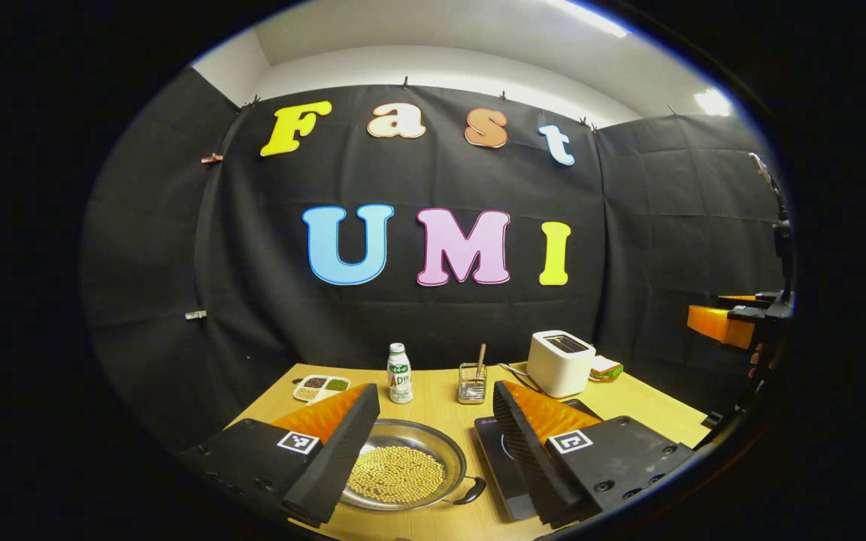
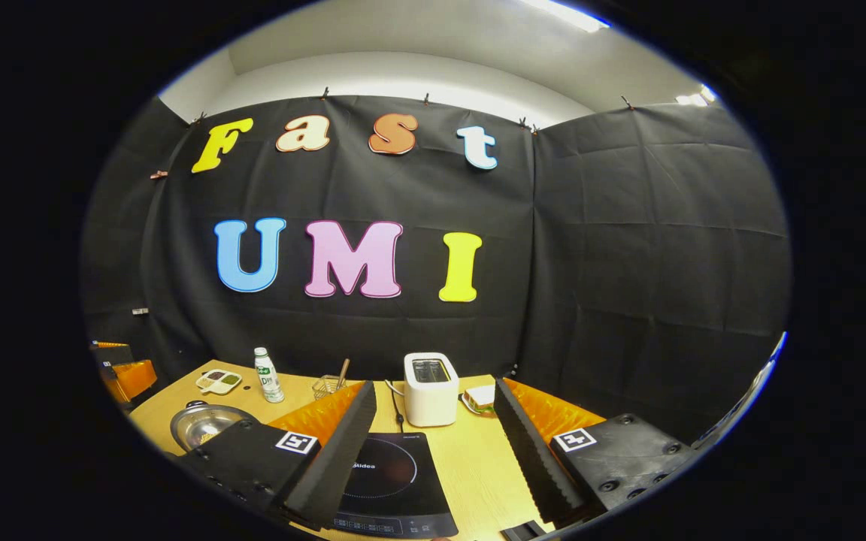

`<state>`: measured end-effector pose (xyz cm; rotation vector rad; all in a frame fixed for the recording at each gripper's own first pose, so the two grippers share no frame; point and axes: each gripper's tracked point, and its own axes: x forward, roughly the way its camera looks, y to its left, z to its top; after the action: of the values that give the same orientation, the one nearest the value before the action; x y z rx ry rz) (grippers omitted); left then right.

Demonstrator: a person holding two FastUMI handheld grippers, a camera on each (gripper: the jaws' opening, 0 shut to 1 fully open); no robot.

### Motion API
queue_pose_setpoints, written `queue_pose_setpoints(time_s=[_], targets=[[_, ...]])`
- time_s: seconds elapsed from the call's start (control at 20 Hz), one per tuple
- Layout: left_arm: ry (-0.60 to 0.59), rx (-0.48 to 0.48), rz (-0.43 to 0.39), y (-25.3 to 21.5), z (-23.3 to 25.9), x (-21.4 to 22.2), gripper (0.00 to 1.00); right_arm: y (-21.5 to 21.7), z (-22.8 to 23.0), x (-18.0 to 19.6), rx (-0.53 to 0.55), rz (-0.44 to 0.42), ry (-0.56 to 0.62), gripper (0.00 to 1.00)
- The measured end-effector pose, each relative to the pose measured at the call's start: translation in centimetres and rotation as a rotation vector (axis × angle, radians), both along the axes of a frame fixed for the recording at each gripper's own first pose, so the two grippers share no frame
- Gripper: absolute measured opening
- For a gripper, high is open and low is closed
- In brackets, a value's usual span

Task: First push the handle of the pot to place it horizontally, then grasp the pot with both hands and set it on the induction cooktop.

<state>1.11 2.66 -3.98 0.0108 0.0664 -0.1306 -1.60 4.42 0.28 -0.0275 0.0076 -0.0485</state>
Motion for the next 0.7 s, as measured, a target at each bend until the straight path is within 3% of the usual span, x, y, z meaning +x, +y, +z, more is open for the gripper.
queue_pose_setpoints(time_s=[0.25, 0.5, 0.6, 0.65, 0.7], targets=[[0.036, -0.016, 0.007, 0.8, -0.5, 0.8, 0.95, -0.3, -0.2, -0.3, 0.008, -0.024, 0.011, 0.98], [0.074, 0.010, -0.052, 0.9, -0.8, 1.4, 0.91, -0.7, 0.1, -0.9, 0.026, -0.055, 0.008, 0.98], [0.103, -0.004, -0.068, 0.7, -1.3, 1.5, 0.81, -1.0, 0.0, -1.2, 0.018, -0.064, 0.008, 0.98], [0.119, -0.013, -0.071, 0.7, -1.8, 1.6, 0.69, -1.2, 0.1, -1.3, 0.016, -0.070, 0.008, 0.98], [0.136, -0.019, -0.073, 0.8, -2.1, 1.6, 0.64, -1.4, 0.1, -1.5, 0.016, -0.075, 0.008, 0.98]])
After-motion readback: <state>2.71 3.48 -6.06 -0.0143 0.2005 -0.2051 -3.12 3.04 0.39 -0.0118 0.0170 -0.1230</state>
